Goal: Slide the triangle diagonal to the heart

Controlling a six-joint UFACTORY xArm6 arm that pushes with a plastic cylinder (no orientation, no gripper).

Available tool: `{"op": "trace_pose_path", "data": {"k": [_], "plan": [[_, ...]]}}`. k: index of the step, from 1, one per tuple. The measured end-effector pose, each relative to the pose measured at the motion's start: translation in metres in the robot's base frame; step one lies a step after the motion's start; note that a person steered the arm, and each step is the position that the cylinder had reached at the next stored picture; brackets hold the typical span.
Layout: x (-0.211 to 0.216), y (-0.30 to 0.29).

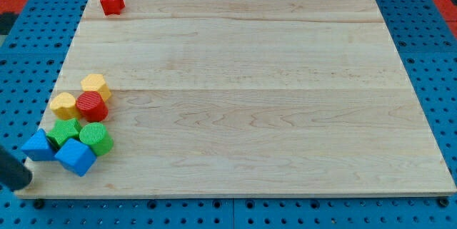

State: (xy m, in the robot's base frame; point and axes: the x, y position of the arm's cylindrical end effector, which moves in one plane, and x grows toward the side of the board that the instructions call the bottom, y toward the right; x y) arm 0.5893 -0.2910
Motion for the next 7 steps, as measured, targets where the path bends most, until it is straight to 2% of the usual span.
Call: {"op": "trace_pose_path", "data": {"k": [3,4,5,7], "plan": [[-0.101,0.052],[-0.108,0.019],[-0.135,0.035],[-0.188,0.160]]}}
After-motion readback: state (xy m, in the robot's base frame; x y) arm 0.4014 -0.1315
